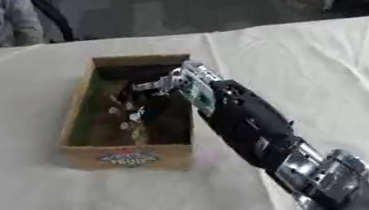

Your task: Pick up objects on the table and place them in the box.

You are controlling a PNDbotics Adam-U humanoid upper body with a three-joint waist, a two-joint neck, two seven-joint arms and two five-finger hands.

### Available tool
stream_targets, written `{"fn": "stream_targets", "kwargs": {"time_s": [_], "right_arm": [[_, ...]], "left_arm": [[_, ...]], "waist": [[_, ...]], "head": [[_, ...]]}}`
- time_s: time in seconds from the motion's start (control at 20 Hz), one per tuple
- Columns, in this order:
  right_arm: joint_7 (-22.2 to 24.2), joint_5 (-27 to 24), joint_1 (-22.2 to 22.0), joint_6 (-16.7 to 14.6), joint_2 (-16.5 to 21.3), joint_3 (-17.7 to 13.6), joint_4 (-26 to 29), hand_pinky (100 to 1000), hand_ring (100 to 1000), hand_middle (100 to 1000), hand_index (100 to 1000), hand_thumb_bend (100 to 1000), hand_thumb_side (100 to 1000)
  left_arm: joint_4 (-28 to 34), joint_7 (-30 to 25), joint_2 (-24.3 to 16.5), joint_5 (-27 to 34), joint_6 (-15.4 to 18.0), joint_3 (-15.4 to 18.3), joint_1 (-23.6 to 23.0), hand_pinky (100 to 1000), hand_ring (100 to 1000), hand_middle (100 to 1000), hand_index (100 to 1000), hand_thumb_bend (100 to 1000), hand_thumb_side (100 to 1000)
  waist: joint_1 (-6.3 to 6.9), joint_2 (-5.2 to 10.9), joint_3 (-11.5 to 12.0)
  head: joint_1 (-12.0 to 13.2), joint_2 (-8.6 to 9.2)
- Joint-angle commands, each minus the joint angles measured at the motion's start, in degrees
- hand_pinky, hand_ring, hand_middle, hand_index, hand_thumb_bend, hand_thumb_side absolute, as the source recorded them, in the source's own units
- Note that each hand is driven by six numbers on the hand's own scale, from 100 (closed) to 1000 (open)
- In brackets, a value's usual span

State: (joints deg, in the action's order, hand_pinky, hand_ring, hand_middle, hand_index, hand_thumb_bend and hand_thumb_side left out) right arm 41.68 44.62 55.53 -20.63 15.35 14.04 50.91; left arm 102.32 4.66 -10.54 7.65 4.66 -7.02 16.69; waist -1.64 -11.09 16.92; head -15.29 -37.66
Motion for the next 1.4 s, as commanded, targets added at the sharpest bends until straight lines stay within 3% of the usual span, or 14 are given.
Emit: {"fn": "stream_targets", "kwargs": {"time_s": [0.05,0.15,0.3,0.8,1.15,1.4], "right_arm": [[5.6,-0.6,0.9,1.4,1.4,-0.3,-0.1,704,858,906,939,100,514],[8.9,-1.8,1.1,2.2,1.6,-0.5,-0.3,704,859,905,938,100,426],[10.1,-4.0,1.4,2.9,1.9,-0.3,-1.7,700,858,901,942,100,355],[10.3,-5.7,3.3,2.4,4.2,0.8,-0.7,717,868,907,950,100,234],[10.3,-5.9,4.5,0.6,6.0,1.8,1.9,735,875,912,956,100,225],[10.3,-6.7,5.2,0.1,7.7,2.2,4.8,751,883,914,960,267,260]], "left_arm": [[0.8,-0.2,-0.1,0.0,0.1,-0.1,0.8,558,650,549,664,377,553],[0.7,-0.3,-0.1,0.0,0.0,-0.1,0.8,558,650,549,664,376,555],[0.6,-0.4,-0.2,0.0,0.0,-0.1,0.7,558,650,549,664,378,553],[0.5,-0.8,-0.4,-0.2,-0.1,-0.1,0.5,558,651,549,665,381,553],[0.3,-0.9,-0.7,-0.6,-0.1,0.0,0.5,558,652,550,667,385,552],[0.2,-1.1,-0.9,-0.7,-0.1,0.1,0.4,558,653,551,667,387,551]], "waist": [[0.12,0.88,-0.1],[0.07,0.96,-0.1],[0.07,1.09,0.0],[-0.01,1.6,0.1],[-0.57,2.01,-0.2],[-0.89,2.32,-0.4]], "head": [[-0.1,0.59],[-0.2,0.58],[-0.4,0.52],[-0.5,0.11],[-0.3,-0.01],[-0.2,-0.07]]}}
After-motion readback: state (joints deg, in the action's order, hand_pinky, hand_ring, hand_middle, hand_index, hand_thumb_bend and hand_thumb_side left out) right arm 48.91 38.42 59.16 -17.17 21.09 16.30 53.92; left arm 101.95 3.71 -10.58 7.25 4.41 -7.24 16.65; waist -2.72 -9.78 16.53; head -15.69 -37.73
